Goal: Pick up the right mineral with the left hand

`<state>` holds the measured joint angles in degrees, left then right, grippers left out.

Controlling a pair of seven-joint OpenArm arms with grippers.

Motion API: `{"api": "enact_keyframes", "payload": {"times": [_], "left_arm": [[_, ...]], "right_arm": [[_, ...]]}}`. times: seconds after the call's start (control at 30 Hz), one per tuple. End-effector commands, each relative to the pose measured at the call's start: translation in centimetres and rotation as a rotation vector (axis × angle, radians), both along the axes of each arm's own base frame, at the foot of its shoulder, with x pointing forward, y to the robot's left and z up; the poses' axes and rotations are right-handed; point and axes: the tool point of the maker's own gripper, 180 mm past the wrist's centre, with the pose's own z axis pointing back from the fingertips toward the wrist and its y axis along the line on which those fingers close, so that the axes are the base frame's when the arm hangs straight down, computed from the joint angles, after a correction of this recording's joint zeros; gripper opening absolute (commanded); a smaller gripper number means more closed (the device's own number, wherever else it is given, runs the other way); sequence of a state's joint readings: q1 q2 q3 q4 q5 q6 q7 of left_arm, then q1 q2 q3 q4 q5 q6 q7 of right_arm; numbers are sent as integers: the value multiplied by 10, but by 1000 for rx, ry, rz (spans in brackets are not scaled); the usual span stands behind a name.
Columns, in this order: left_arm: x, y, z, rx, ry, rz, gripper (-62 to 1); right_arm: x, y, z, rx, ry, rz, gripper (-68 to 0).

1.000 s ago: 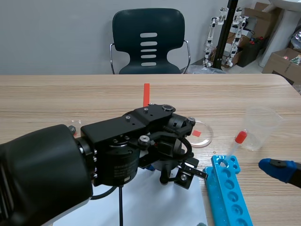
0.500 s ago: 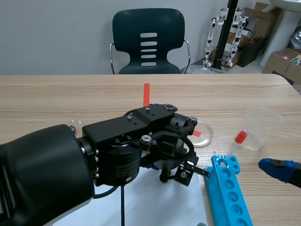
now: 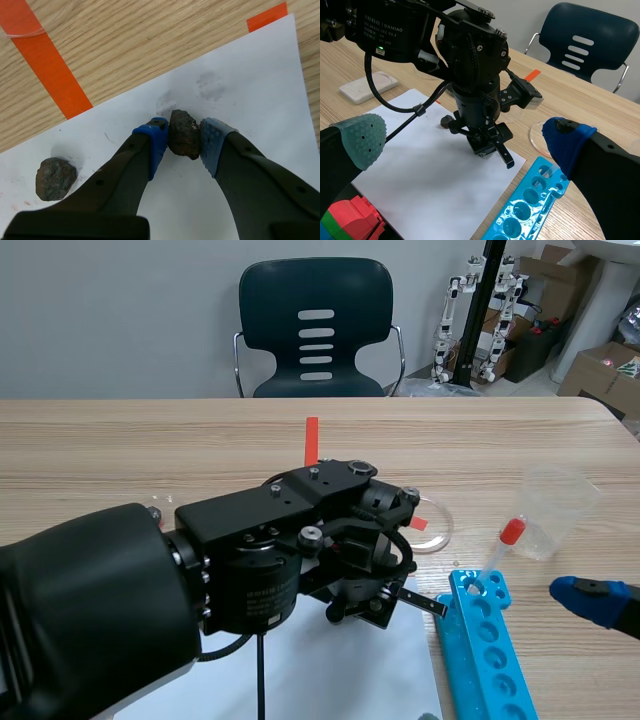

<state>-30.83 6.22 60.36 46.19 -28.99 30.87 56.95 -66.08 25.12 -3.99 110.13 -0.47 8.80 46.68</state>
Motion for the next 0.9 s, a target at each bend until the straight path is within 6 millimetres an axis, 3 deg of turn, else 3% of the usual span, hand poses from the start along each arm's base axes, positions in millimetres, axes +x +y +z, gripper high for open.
{"api": "enact_keyframes", "payload": {"times": [0.0,0.23,0.33,0.53,0.7,0.87], "left_arm": [[3,-12,9,-27,-15,-13,-509],[7,-10,13,-39,-32,-6,-509],[15,-1,19,-57,-54,16,-509],[37,34,43,-108,-155,76,-509],[55,71,78,-203,-352,145,-509],[59,116,113,-257,-560,156,-509]], "right_arm": [[3,0,8,19,-28,0,4],[3,0,8,19,-28,0,4],[3,0,8,19,-28,0,4],[3,0,8,19,-28,0,4],[3,0,8,19,-28,0,4],[3,0,8,19,-28,0,4]]}}
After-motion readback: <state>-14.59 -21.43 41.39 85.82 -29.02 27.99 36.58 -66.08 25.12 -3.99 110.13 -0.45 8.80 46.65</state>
